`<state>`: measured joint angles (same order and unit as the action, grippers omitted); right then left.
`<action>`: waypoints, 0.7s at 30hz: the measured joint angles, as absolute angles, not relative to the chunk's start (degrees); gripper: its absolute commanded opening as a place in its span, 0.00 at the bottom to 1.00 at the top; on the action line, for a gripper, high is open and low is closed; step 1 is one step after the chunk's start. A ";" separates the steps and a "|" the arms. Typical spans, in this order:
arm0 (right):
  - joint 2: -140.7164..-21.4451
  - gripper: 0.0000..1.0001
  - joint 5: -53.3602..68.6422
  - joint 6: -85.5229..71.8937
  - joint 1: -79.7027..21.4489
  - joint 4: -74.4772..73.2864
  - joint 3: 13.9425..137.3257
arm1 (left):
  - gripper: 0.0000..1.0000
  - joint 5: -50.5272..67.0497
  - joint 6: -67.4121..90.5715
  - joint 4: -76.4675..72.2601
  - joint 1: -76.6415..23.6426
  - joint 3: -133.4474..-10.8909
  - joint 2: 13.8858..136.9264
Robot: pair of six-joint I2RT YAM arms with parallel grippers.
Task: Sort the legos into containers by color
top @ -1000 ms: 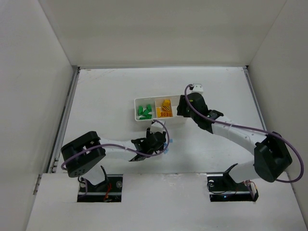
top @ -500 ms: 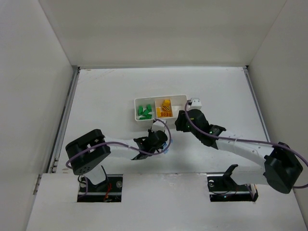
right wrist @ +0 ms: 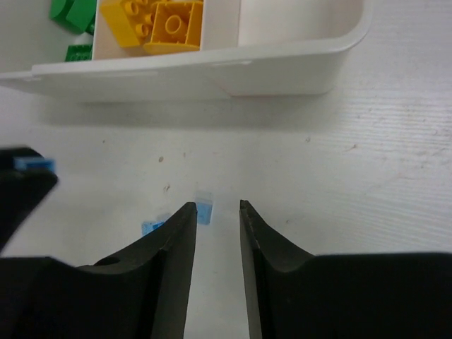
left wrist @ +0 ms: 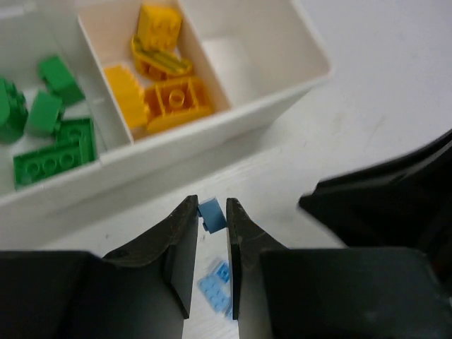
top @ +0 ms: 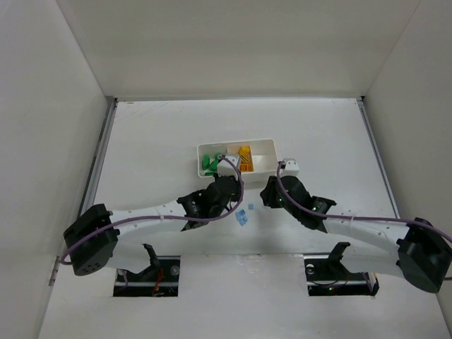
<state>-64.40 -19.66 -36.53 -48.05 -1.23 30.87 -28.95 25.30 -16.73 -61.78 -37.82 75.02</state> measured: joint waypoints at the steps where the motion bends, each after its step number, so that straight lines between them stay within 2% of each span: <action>1: -64.79 0.33 -19.68 -37.01 -48.66 -0.99 30.76 | 0.12 -28.51 24.75 -16.93 -61.12 -39.59 74.85; 6: -65.52 0.32 -19.73 -39.66 -49.76 -0.10 28.64 | 0.13 -24.60 22.74 -18.59 -56.71 -49.15 79.09; 17: -65.12 0.34 -20.14 -43.31 -53.74 0.91 27.05 | 0.16 -15.81 21.96 -18.33 -49.43 -68.40 103.20; 19: -64.71 0.37 -20.16 -43.57 -53.74 0.95 26.68 | 0.20 -15.11 21.89 -17.15 -49.19 -70.30 106.06; 21: -64.01 0.40 -20.21 -43.79 -53.71 0.93 26.13 | 0.29 -14.76 21.74 -16.10 -49.12 -71.70 107.98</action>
<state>-64.01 -20.21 -43.79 -53.71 0.93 26.13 -14.76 21.74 -16.10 -49.12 -71.70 107.98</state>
